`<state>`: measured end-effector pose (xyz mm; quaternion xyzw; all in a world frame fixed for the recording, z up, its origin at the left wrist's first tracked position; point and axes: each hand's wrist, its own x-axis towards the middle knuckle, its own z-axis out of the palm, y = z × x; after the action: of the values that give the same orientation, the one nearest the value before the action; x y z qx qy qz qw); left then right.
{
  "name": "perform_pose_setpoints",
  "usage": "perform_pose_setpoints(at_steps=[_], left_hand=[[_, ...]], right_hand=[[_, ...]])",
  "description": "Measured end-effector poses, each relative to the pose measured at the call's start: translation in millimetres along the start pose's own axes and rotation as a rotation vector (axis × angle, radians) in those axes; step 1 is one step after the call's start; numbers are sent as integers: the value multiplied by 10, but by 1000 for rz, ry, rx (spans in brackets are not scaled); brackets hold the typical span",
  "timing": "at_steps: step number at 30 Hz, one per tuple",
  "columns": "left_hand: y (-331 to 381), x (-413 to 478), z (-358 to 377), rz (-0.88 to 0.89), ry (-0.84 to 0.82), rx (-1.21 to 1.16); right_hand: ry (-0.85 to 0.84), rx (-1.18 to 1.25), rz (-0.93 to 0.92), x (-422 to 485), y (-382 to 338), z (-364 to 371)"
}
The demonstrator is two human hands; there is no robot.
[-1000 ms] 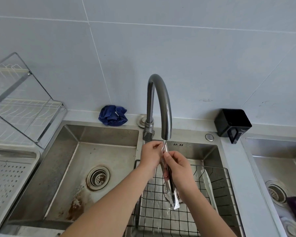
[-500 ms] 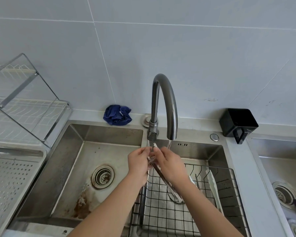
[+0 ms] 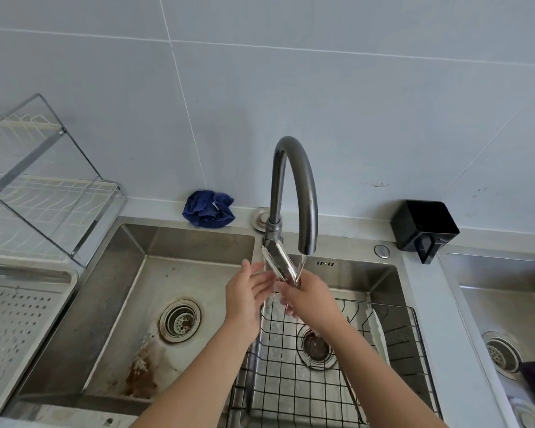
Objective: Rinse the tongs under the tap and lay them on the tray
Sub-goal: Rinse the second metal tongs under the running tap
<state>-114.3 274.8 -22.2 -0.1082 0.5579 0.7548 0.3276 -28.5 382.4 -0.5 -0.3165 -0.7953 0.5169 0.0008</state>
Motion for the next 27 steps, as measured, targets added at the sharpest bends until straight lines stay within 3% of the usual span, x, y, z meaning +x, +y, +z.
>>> perform_pose_setpoints(at_steps=[3, 6, 10, 17, 27], left_hand=[[-151, -48, -241, 250, 35, 557], [-335, -94, -489, 519, -31, 1156], [-624, -160, -715, 618, -145, 1569], [-855, -182, -863, 612, -229, 1833], [-919, -167, -923, 666, -215, 1826]], right_hand=[[3, 133, 16, 23, -102, 54], [1, 227, 32, 19, -146, 112], [15, 279, 59, -43, -121, 128], [60, 79, 68, -290, 124, -5], [145, 50, 190, -629, 483, -2]])
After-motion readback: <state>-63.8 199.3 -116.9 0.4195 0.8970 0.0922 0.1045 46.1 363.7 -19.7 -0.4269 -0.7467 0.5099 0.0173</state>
